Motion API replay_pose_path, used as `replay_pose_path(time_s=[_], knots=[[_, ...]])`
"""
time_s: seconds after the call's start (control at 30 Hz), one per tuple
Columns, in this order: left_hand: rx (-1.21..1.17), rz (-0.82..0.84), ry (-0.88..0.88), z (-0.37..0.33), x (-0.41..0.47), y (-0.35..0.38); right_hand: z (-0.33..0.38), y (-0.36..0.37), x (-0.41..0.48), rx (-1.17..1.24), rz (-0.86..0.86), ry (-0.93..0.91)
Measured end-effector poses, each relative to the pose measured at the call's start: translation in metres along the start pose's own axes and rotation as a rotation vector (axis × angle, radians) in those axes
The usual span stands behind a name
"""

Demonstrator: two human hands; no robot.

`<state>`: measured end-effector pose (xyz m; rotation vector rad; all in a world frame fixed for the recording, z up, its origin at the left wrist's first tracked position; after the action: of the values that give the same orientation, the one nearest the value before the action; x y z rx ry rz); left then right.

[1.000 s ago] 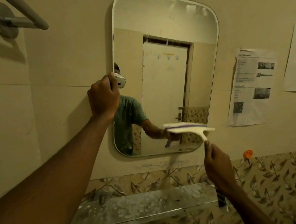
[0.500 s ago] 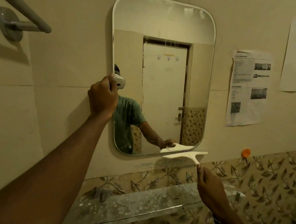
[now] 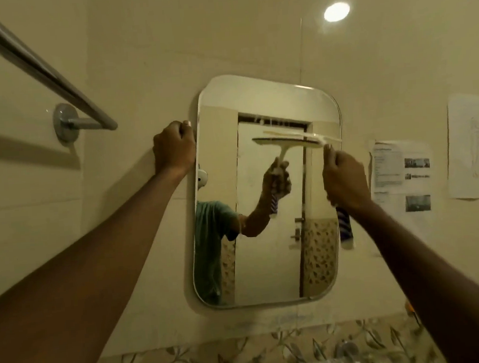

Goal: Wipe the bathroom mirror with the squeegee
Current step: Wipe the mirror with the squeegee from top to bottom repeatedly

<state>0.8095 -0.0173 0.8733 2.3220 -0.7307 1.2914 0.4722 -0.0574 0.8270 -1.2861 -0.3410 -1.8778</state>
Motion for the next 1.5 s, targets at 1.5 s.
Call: replay_pose_path(time_s=[1.5], knots=[[0.065,0.040,0.081,0.003,0.009,0.019,0.057,0.004,0.040,-0.237,0.190,0.088]])
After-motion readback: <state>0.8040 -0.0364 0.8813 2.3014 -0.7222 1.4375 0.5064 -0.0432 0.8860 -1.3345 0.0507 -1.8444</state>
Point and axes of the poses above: each hand's wrist, its own x-axis towards the middle knuckle, its own y-axis out of the palm, z = x × y, the point moved 8 cm from there along x, towards the middle knuckle, and after that the axes turned 7 degrees about -x, right-handed, at the moved point
